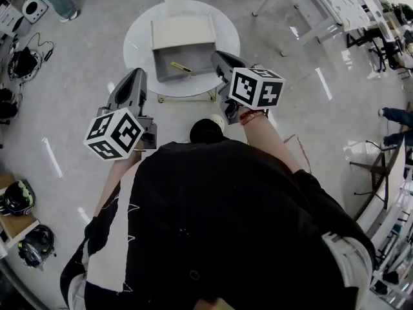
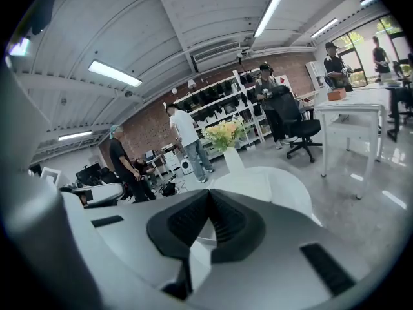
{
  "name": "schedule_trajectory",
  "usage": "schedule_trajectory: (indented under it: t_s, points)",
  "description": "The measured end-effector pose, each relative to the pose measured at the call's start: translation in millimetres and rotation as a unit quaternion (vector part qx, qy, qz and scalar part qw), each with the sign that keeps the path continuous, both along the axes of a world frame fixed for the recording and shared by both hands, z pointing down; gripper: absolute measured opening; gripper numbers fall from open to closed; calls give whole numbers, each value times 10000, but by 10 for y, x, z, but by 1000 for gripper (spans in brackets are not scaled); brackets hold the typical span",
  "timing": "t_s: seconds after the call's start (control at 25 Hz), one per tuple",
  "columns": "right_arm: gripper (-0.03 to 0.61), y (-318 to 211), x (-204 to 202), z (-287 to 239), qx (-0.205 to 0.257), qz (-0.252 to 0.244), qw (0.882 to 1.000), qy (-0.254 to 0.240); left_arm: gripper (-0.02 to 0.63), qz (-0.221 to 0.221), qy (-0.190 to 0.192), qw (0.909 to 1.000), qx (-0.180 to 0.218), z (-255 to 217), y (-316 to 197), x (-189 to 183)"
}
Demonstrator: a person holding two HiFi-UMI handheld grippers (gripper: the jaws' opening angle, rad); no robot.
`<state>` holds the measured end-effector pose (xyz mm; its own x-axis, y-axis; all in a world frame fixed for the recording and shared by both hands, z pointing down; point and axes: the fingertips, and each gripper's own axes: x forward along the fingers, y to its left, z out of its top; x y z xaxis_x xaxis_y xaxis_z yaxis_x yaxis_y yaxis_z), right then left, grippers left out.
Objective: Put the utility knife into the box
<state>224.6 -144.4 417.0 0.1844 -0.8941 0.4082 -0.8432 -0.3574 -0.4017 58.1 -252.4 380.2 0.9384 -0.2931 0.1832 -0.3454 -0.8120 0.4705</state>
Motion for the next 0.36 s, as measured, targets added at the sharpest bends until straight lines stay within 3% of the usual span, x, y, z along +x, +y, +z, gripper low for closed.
schedule_trajectory:
  t_s: [0.36]
  points:
    - [5, 10, 6, 16, -70, -43, 9999, 94, 11, 32, 11, 10000, 1, 13, 36, 22]
